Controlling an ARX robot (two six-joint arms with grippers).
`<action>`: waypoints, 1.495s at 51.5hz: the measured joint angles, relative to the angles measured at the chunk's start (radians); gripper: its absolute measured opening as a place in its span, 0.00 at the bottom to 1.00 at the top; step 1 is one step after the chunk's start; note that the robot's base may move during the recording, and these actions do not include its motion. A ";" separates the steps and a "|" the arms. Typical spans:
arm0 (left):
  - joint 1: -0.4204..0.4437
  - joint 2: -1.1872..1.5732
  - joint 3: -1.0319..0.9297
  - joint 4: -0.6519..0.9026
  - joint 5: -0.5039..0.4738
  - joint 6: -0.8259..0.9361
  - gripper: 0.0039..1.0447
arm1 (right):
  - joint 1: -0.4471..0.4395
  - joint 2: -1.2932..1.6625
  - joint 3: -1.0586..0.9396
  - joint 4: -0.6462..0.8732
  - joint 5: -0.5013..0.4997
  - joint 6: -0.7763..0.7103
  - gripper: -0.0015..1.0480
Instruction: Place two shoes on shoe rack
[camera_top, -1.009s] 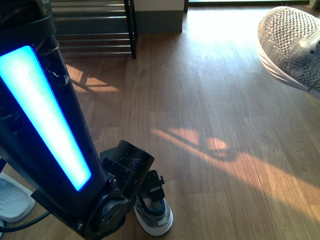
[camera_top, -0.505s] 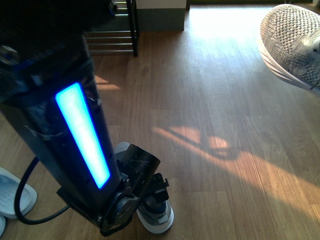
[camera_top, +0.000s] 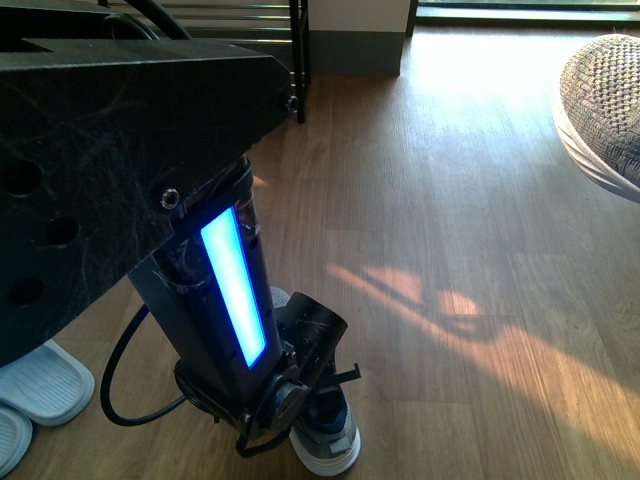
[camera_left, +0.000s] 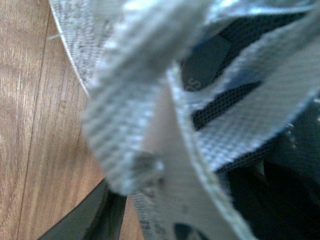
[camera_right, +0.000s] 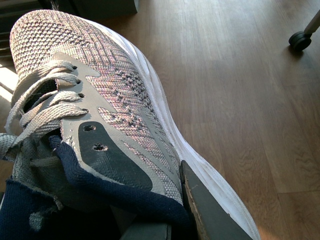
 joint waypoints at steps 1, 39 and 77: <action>0.004 0.003 0.005 -0.001 -0.002 0.000 0.45 | 0.000 0.000 0.000 0.000 0.000 0.000 0.01; 0.139 -0.200 -0.236 0.216 -0.145 0.144 0.06 | 0.000 0.000 0.000 0.000 0.002 0.000 0.01; 0.242 -1.810 -1.136 0.066 -0.262 0.569 0.06 | 0.000 0.000 0.000 0.000 0.000 0.000 0.01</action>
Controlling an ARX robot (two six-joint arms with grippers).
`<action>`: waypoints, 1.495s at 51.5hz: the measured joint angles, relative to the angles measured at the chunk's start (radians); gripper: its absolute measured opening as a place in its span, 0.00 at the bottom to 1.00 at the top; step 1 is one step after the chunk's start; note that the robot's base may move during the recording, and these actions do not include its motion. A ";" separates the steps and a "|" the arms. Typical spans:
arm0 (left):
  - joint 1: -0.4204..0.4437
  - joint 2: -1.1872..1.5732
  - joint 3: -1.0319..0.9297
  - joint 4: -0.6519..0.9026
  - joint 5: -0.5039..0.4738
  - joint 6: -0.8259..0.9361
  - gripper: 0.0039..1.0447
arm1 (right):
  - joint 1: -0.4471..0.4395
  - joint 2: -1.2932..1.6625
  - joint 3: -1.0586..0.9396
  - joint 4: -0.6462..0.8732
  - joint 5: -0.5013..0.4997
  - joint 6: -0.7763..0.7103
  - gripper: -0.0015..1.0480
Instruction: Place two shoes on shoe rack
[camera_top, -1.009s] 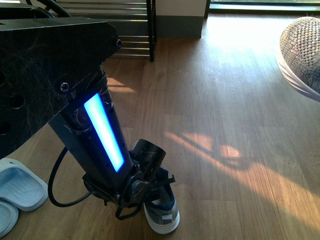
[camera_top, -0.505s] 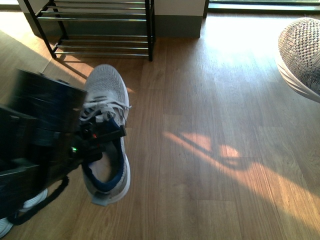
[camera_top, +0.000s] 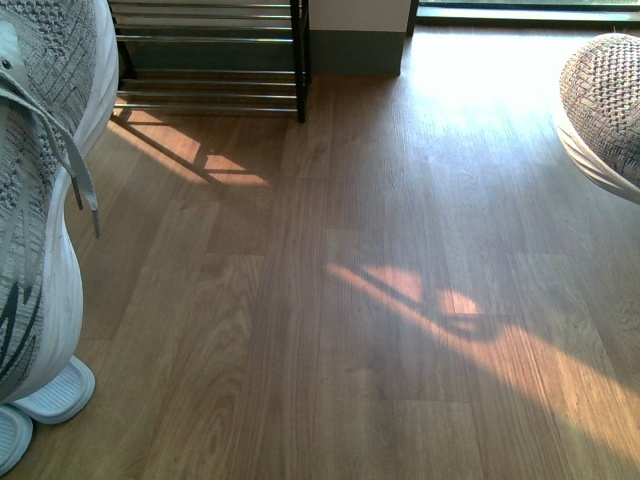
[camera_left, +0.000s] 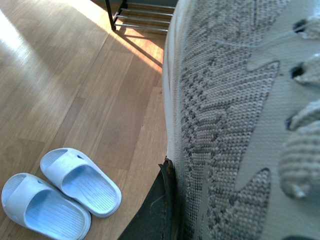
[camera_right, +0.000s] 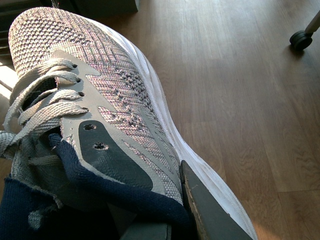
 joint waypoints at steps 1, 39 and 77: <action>0.000 0.000 0.000 -0.001 0.000 0.002 0.06 | 0.000 0.000 0.000 0.000 0.000 0.000 0.01; 0.003 0.000 0.000 -0.001 0.004 0.020 0.06 | 0.000 -0.002 0.000 0.000 -0.003 0.000 0.01; 0.003 0.000 0.000 -0.001 0.003 0.020 0.06 | 0.000 -0.002 0.000 0.000 0.000 0.000 0.01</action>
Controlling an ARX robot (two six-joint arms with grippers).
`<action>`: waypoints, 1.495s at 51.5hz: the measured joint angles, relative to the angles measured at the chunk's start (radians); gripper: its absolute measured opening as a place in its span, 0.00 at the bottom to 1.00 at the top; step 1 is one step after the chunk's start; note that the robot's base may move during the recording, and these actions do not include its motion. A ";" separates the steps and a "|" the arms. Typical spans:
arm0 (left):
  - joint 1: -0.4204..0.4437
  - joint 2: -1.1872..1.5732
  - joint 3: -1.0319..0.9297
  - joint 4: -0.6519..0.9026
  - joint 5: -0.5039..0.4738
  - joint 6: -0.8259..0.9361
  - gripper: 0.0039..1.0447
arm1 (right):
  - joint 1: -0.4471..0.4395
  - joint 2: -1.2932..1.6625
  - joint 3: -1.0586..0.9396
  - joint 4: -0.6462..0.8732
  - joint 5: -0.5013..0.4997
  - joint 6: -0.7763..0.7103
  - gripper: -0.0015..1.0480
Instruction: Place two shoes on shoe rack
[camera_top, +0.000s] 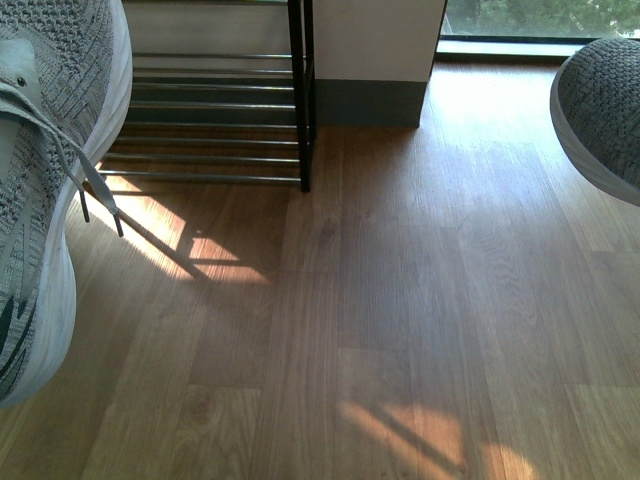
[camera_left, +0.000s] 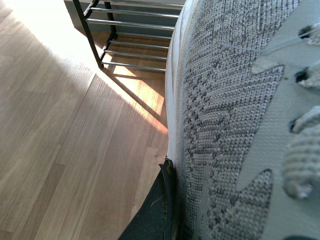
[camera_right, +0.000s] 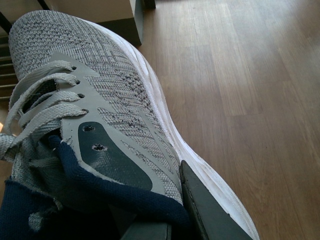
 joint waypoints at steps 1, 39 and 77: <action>0.000 0.000 0.000 0.000 0.000 0.000 0.06 | 0.000 0.000 0.000 0.000 0.000 0.000 0.01; 0.000 0.000 0.000 0.000 -0.003 0.001 0.06 | 0.000 0.000 0.000 0.000 0.004 0.000 0.01; 0.001 0.000 0.000 0.000 -0.002 0.001 0.05 | 0.002 0.002 0.000 0.000 -0.002 0.000 0.01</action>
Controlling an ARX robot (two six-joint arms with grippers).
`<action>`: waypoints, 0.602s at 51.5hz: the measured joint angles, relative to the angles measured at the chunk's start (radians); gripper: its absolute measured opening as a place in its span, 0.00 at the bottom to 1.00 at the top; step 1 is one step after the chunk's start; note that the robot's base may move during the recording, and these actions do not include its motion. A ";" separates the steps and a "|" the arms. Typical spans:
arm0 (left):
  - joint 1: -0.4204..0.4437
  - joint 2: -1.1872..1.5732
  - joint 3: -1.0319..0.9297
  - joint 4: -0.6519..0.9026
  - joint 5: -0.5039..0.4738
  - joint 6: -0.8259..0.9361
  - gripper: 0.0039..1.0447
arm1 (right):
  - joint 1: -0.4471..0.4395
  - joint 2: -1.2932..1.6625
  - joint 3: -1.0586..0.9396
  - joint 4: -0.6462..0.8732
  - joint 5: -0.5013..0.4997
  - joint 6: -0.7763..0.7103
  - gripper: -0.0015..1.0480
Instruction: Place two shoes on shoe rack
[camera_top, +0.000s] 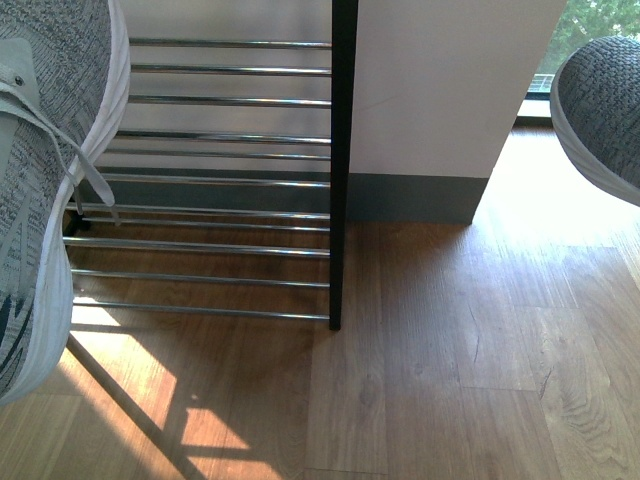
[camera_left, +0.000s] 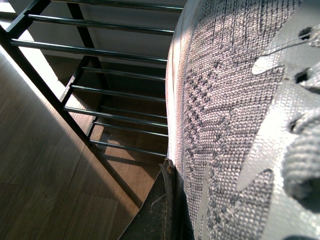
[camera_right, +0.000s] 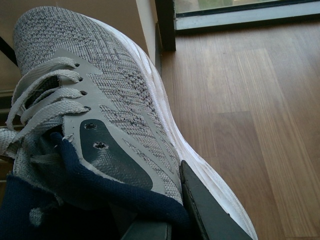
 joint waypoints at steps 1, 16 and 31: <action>0.000 0.000 0.000 0.000 0.001 0.000 0.05 | 0.000 0.000 0.000 0.000 0.000 0.000 0.01; 0.000 0.000 -0.001 -0.001 0.003 0.000 0.05 | 0.000 0.001 0.000 0.000 0.002 0.000 0.01; 0.000 0.000 -0.001 -0.001 0.002 0.000 0.05 | 0.000 0.001 0.000 0.000 0.002 0.000 0.01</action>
